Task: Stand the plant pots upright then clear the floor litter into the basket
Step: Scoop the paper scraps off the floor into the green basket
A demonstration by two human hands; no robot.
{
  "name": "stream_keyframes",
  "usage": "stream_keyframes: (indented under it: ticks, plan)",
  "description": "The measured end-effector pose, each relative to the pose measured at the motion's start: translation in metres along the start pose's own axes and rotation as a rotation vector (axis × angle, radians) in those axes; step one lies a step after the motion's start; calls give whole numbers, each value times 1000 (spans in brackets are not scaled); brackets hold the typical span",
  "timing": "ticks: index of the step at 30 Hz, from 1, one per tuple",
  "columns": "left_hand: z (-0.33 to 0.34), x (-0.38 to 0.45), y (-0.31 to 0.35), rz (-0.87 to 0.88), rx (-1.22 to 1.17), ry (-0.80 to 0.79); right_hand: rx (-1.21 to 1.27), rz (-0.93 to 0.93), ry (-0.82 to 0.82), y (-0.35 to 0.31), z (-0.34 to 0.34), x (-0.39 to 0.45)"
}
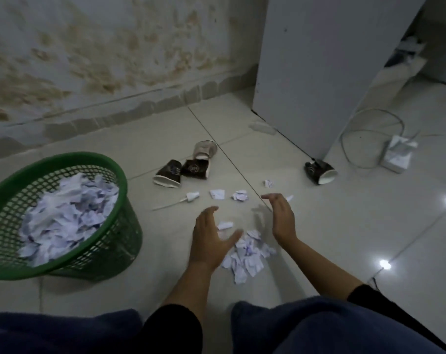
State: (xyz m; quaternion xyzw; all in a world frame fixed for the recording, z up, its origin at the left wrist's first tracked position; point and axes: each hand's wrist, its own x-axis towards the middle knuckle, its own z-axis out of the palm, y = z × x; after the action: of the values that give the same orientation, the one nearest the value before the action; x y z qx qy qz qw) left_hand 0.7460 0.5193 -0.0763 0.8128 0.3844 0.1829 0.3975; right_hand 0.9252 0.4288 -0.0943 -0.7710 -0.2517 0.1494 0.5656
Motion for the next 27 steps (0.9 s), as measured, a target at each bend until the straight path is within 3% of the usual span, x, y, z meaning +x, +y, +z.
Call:
stream_keyframes:
  ticks: [2,5,8,15,22,27]
  plan:
    - [17,-24,-18,43,158,-192,-12,60,34,27,-11,-13]
    - [34,-41,-38,125,327,-249,-108,29,55,49,-18,-20]
    - [46,-35,-44,168,396,-223,-243,17,41,62,-25,-2]
    - [64,-6,-43,144,282,-149,-436,92,-198,69,-21,15]
    - [60,34,-50,102,202,-72,-179,-100,-137,53,7,-19]
    - [57,63,-42,184,180,9,-278,-136,-20,47,6,34]
